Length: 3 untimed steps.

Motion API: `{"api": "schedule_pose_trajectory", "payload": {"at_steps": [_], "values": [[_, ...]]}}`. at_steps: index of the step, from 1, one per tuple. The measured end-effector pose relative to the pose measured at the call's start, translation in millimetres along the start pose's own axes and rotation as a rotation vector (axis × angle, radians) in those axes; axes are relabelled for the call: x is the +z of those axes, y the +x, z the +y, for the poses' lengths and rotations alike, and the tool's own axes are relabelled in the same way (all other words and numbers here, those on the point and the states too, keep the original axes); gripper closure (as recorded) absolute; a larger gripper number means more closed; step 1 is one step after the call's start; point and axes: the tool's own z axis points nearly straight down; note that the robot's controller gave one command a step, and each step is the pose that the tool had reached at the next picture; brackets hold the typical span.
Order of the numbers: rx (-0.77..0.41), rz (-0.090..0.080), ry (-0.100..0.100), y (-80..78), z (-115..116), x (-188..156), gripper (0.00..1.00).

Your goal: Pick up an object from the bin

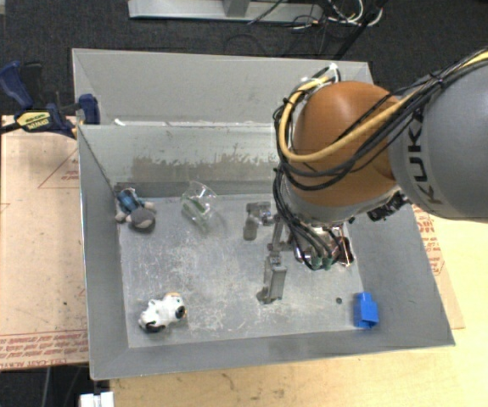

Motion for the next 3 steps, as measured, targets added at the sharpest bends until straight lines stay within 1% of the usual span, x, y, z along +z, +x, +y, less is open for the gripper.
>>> {"api": "schedule_pose_trajectory", "payload": {"at_steps": [1, 2, 3], "values": [[0.003, -0.008, -0.001, -1.6, -1, -4, 0.0], [-0.111, -0.011, 0.0, 0.6, 27, 50, 0.0], [-0.148, -0.009, -0.001, 11.6, 91, 63, 0.0]]}}
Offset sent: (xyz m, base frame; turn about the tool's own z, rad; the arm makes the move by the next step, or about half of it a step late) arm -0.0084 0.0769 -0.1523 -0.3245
